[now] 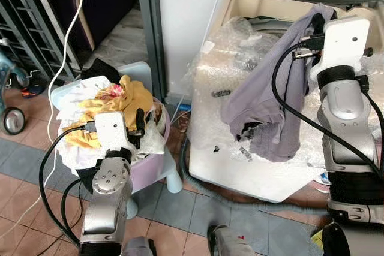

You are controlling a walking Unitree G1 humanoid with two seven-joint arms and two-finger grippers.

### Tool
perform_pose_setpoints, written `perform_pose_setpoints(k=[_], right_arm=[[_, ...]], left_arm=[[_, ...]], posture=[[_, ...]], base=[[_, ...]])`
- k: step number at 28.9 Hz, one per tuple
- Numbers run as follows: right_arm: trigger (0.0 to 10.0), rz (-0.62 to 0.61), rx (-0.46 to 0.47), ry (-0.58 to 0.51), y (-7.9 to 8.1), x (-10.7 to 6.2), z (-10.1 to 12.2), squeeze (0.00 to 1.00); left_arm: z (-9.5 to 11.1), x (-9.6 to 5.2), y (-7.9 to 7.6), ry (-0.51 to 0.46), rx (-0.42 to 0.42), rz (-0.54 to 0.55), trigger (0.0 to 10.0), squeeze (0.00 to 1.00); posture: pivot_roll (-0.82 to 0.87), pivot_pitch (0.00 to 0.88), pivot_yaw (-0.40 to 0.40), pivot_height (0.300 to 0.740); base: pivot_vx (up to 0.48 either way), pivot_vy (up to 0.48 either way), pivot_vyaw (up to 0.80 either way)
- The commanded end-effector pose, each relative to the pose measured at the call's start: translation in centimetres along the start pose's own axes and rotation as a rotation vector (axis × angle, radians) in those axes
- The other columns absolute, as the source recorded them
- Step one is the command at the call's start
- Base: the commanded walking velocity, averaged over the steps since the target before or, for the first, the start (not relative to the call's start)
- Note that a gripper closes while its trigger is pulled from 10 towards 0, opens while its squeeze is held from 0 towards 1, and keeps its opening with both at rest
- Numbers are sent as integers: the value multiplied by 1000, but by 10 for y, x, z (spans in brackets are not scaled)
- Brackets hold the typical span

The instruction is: Clothes washing

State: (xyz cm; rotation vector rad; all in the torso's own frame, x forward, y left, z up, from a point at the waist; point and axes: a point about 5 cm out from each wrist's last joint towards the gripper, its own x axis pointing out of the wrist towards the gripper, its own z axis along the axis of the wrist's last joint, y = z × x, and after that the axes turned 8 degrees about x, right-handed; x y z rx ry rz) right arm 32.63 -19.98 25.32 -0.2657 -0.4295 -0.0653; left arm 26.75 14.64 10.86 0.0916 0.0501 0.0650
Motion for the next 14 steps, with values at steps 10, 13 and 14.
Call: perform_pose_setpoints(k=[10, 13, 14], right_arm=[[10000, 47, -27, -74, 0, 6, 13, 0], [10000, 120, -63, -114, 5, 14, 19, 0], [10000, 120, -63, -114, 5, 14, 19, 0]], left_arm=[[2, 0, -6, -8, -4, -27, 10000, 0], [1, -1, -4, -4, -3, -22, 10000, 0], [1, -1, -4, -4, -3, -22, 10000, 0]], posture=[[11, 90, 12, 728], [18, 88, 8, 728], [18, 88, 8, 728]], base=[[314, 0, 0], [321, 0, 0], [304, 0, 0]])
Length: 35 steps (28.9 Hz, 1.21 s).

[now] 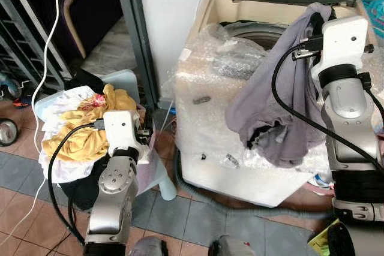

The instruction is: Clothes washing

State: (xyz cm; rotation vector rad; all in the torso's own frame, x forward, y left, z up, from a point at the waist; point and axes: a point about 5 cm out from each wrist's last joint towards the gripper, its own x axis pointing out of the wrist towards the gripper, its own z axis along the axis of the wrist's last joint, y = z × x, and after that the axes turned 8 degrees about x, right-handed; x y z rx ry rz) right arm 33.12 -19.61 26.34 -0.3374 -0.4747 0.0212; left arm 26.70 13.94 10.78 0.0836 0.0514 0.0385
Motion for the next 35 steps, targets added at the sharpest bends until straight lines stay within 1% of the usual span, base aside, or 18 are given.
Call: perform_pose_setpoints(k=[1, 3, 4, 5, 9, 11, 12, 14, 15, 17, 20, 22, 24, 25, 27, 28, 31, 35], right_arm=[[10000, 53, -19, -65, 5, 8, 13, 0], [10000, 89, -29, -79, 8, 13, 15, 0], [10000, 122, -6, -106, 11, 18, 20, 0], [10000, 150, 17, -144, 9, 31, 32, 0], [10000, 158, 2, -217, -4, 57, 57, 0], [10000, 84, -10, -241, -22, 78, 73, 0], [10000, 7, 22, -246, -41, 93, 87, 0], [10000, -41, 41, -245, -53, 100, 93, 0], [10000, -93, 21, -252, -66, 105, 100, 0], [10000, -123, -22, -257, -73, 107, 104, 0], [10000, -198, -5, -181, -89, 108, 92, 0], [10000, -134, 6, 7, -80, 106, 54, 0], [10000, 7, -26, 209, -58, 97, 11, 0], [10000, 116, 49, 298, -42, 85, -15, 824], [10000, 137, 72, 312, -39, 83, -20, 824], [10000, 189, 80, 342, -33, 77, -29, 1000], [10000, 263, 88, 367, -24, 68, -41, 1000], [10000, 290, 83, 370, -18, 57, -50, 1000]], left_arm=[[1, 0, 4, -2, 3, 10, 10000, 0], [1, 1, 6, -1, 13, 16, 10000, 0], [2, 2, 7, -3, 15, 15, 10000, 0], [3, 4, 7, -10, 24, 12, 10000, 0], [11, 11, 10, -37, 43, 9, 10000, 0], [14, 12, 13, -48, 59, 16, 10000, 0], [17, 12, 15, -53, 58, 23, 10000, 0], [17, 11, 16, -53, 57, 30, 10000, 0], [16, 9, 16, -45, 48, 43, 10000, 0], [14, 6, 16, -35, 45, 49, 10000, 0], [9, 0, 13, -12, 38, 62, 10000, 0], [7, -2, 10, -8, 36, 57, 10000, 0], [6, -3, 9, 1, 29, 61, 10000, 0], [6, -4, 9, 3, 28, 62, 10000, 0], [5, -4, 9, 3, 28, 61, 10000, 0], [5, -4, 9, 11, 27, 57, 10000, 0], [1, -5, 8, 43, 41, 63, 10000, 0], [-5, -4, 8, 69, 57, 68, 10000, 0]], posture=[[18, 88, 8, 728], [22, 89, 6, 728], [27, 90, 5, 728], [44, 96, 10, 728], [51, 128, 10, 728], [43, 144, 2, 728], [45, 154, -5, 728], [51, 163, -15, 728], [54, 170, -26, 728], [54, 170, -26, 728], [59, 178, -41, 728], [59, 180, -50, 728], [60, 181, -50, 728], [59, 176, -48, 728], [59, 176, -48, 728], [59, 172, -45, 728], [48, 158, -39, 728], [23, 144, -29, 728]], base=[[304, 0, 0], [394, 0, 0], [0, 0, 0], [0, 0, 0], [0, 0, 0], [0, 0, 0], [0, 0, 0], [0, 0, 0], [0, 0, 0], [0, 0, 0], [0, 0, 0], [0, 0, 0], [0, 0, 0], [0, 0, 0], [0, 0, 0], [0, 0, 0], [0, 0, 0], [0, 0, 0]])
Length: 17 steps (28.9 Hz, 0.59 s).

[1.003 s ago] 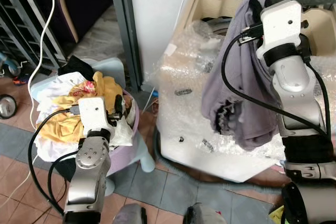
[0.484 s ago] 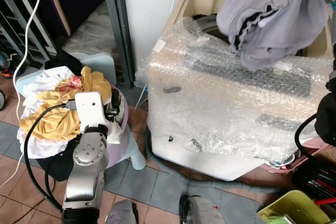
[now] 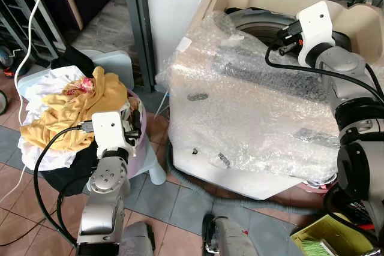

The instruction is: Clothes washing

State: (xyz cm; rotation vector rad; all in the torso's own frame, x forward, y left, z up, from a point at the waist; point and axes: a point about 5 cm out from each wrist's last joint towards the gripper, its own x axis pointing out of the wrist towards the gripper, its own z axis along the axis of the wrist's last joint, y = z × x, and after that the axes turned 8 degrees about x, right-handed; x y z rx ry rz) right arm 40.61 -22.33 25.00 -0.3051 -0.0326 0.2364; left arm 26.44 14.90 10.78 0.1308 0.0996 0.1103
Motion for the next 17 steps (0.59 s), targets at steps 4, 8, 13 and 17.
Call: perform_pose_setpoints(k=[4, 8, 13, 17], right_arm=[[10000, 59, -10, -135, 19, -12, -1, 1000], [10000, 77, 72, -256, 40, -29, -9, 1000], [10000, -12, 144, -314, 56, -46, -13, 1000], [10000, -111, 141, -424, 67, -61, 6, 1000]], left_arm=[[-5, -1, -6, 23, 4, -19, 10000, 0], [-5, -3, -7, 37, 0, 35, 10000, 0], [-2, -5, -6, 36, 10, 58, 10000, 0], [1, -4, 5, 14, 30, 69, 10000, 0]], posture=[[2, 135, -18, 728], [1, 124, -12, 728], [38, 120, -9, 728], [49, 118, 6, 728]], base=[[0, 0, 0], [0, 0, 0], [0, 0, 0], [0, 0, 0]])
